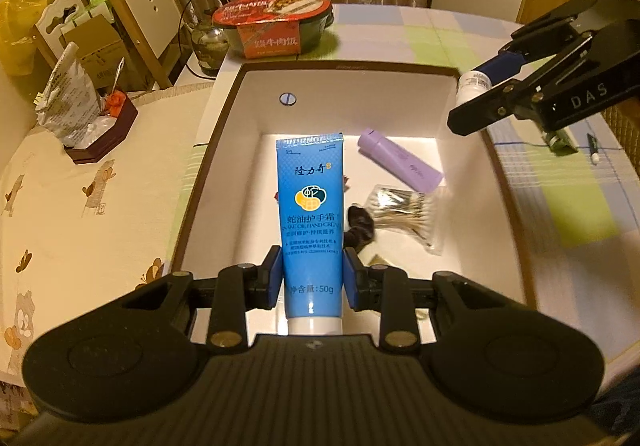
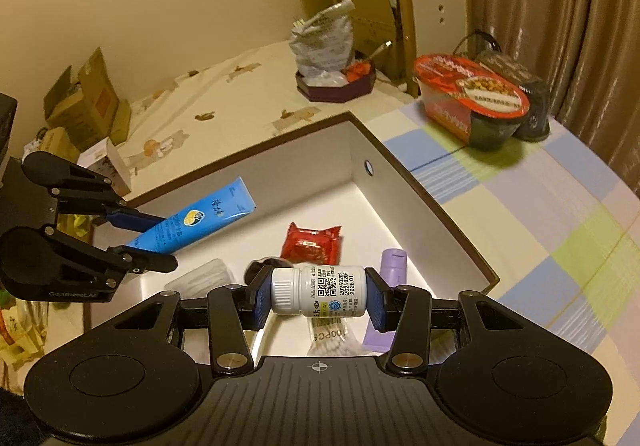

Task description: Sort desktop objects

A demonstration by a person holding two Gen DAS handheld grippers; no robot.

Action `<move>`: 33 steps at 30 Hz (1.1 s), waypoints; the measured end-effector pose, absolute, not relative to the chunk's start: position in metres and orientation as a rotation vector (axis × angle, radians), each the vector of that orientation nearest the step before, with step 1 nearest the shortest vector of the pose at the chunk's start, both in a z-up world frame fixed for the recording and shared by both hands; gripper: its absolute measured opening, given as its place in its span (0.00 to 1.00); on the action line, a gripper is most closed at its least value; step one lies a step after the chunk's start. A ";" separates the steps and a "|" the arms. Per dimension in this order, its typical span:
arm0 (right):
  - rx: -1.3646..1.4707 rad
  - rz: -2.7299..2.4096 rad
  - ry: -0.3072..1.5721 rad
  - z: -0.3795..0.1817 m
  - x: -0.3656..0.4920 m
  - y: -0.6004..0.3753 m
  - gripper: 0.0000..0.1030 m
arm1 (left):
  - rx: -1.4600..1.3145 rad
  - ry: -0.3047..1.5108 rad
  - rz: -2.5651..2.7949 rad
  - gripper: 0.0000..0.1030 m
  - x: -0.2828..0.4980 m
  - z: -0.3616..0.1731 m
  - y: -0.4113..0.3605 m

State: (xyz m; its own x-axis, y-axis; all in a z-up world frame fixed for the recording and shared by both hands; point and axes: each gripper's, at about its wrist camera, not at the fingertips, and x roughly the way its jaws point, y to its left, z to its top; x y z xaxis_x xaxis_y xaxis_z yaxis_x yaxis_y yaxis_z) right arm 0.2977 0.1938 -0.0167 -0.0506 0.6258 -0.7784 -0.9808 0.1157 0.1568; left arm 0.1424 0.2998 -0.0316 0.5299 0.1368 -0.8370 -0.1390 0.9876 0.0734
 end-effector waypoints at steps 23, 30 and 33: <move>-0.540 1.358 0.936 -0.055 0.321 0.232 0.45 | 0.014 1.028 0.180 0.25 0.194 -0.071 0.337; -0.562 1.376 0.943 -0.067 0.325 0.246 0.45 | 0.020 1.032 0.217 0.25 0.209 -0.083 0.341; -0.569 1.378 0.948 -0.072 0.327 0.250 0.44 | 0.027 1.039 0.223 0.26 0.216 -0.090 0.341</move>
